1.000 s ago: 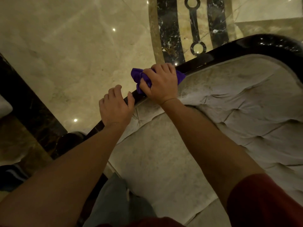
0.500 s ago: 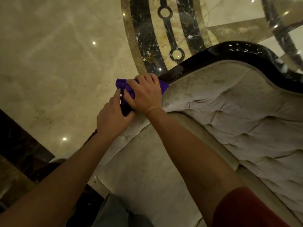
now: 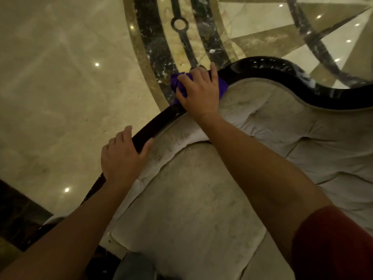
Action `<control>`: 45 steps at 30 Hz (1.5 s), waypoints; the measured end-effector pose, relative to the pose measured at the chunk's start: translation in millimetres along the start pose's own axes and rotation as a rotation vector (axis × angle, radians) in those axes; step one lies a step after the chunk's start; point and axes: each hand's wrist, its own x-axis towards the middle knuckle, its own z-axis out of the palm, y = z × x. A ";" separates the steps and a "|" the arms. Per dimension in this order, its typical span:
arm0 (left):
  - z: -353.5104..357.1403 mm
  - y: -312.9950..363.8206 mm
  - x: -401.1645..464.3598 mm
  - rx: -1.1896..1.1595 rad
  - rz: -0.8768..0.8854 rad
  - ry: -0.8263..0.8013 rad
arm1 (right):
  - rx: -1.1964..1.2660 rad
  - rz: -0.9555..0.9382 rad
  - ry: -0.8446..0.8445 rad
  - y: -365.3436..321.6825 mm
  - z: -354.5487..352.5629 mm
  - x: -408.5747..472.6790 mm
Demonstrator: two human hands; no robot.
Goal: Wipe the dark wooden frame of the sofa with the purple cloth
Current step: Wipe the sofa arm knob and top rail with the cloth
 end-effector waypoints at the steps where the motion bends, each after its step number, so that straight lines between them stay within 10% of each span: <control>1: -0.7 0.6 0.1 -0.012 0.008 0.003 | -0.025 0.006 -0.018 7.6 -4.8 3.8; 9: -2.1 66.5 47.6 -0.027 0.142 -0.124 | -0.097 0.091 -0.027 57.3 -37.1 23.1; 24: 30.1 148.7 101.6 -0.043 0.321 0.135 | 0.071 0.586 0.210 138.0 -65.2 24.9; 45: 0.6 280.9 142.2 -0.314 0.286 0.175 | -0.254 0.384 0.054 147.4 -78.3 21.4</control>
